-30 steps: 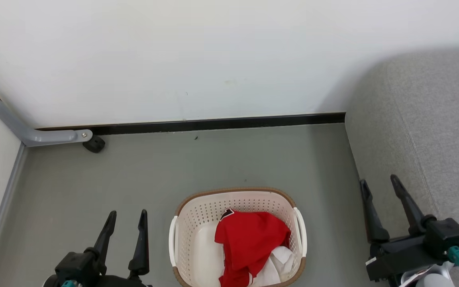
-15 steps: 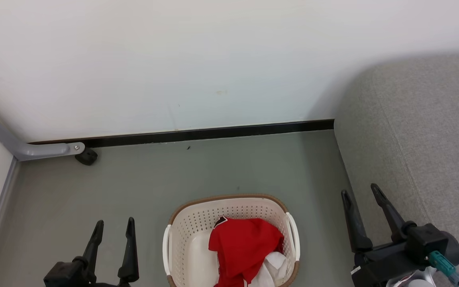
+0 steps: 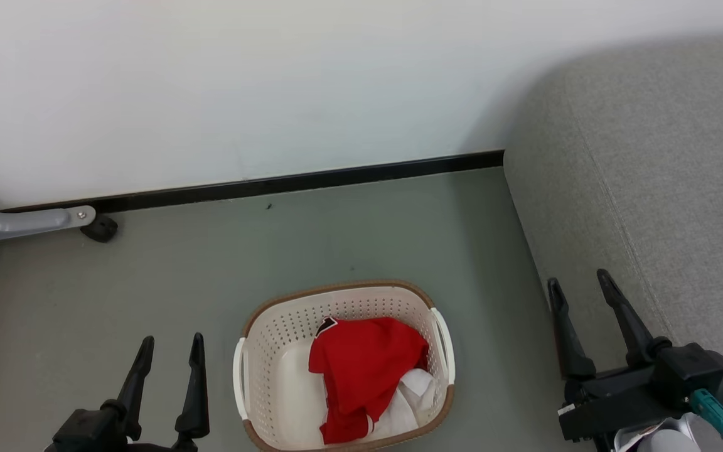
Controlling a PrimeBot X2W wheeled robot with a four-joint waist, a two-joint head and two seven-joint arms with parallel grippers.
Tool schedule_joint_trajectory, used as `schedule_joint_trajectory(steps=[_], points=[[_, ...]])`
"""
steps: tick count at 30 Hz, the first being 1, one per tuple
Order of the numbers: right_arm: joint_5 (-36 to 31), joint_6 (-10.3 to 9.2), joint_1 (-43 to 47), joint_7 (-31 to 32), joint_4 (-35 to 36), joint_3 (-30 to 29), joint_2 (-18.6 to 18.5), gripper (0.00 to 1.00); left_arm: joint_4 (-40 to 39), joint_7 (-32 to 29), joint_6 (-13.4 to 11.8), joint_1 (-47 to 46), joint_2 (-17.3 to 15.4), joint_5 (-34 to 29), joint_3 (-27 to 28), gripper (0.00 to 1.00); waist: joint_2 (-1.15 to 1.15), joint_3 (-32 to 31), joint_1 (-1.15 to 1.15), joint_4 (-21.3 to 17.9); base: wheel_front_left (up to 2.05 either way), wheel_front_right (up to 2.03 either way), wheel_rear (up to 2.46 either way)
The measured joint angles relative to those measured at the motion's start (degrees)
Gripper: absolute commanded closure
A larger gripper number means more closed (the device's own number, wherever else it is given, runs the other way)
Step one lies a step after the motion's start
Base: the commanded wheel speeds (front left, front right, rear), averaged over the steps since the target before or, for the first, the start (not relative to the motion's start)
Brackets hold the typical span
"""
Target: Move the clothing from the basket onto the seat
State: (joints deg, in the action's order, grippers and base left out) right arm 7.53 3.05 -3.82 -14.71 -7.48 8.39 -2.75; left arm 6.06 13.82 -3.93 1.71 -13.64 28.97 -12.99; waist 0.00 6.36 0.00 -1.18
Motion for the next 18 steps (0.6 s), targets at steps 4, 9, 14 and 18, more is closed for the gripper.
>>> schedule_joint_trajectory(steps=[4, 9, 14, 18], points=[[-0.08, -0.48, -0.41, 0.01, 1.65, -0.18, 0.01, 0.0, -0.14, -0.09, 1.53, -0.64, -0.83, 0.0, -0.74, 0.0, 0.0, 2.57, 0.0, -1.2, 0.0, 0.0, 0.0], [-0.1, -1.15, -1.79, 0.0, 3.18, -0.81, 0.0, 0.0, -0.14, -1.64, 2.99, -3.71, -1.54, -0.1, -1.82, 0.0, 0.01, 6.12, 0.01, -3.15, 0.0, 0.0, 0.0], [-0.26, -1.64, -3.6, 0.0, 4.55, -0.93, 0.0, 0.0, 0.29, -4.09, 3.48, -7.21, -2.12, -0.4, -2.69, 0.0, 0.01, 9.83, 0.01, -5.48, 0.0, 0.0, 0.0], [-0.26, -2.26, -4.99, 0.0, 5.75, -0.56, 0.0, 0.0, 1.51, -6.57, 3.93, -10.03, -2.91, -0.41, -3.07, 0.0, 0.01, 12.9, 0.02, -7.6, 0.0, 0.0, 0.0]])
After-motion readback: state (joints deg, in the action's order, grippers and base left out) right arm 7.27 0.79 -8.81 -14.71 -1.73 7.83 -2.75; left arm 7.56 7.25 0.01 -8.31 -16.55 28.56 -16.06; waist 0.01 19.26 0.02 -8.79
